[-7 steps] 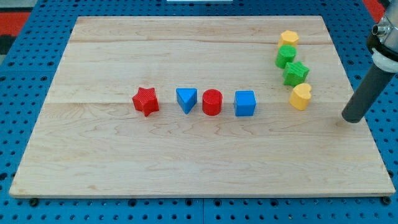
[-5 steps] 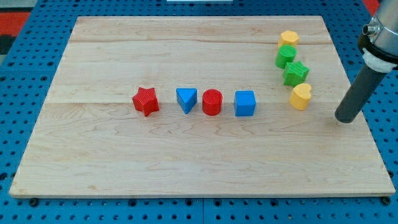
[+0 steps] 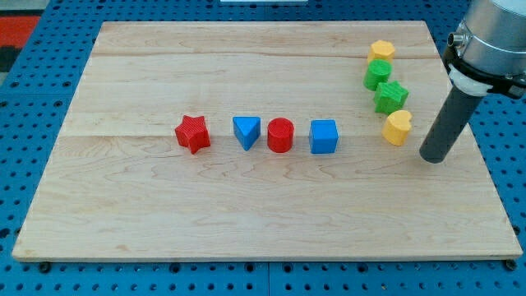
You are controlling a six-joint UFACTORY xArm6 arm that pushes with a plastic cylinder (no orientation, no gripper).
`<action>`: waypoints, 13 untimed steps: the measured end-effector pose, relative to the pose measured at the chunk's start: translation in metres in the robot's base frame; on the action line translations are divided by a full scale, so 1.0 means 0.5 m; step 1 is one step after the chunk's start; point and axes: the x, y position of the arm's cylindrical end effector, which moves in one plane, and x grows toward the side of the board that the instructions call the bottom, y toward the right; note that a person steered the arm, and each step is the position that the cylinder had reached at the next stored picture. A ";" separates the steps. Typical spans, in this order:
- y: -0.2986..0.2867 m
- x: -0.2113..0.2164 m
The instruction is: Push the red circle slightly to the up
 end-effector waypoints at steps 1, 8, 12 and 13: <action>-0.009 -0.003; -0.338 0.015; -0.357 -0.035; -0.348 -0.035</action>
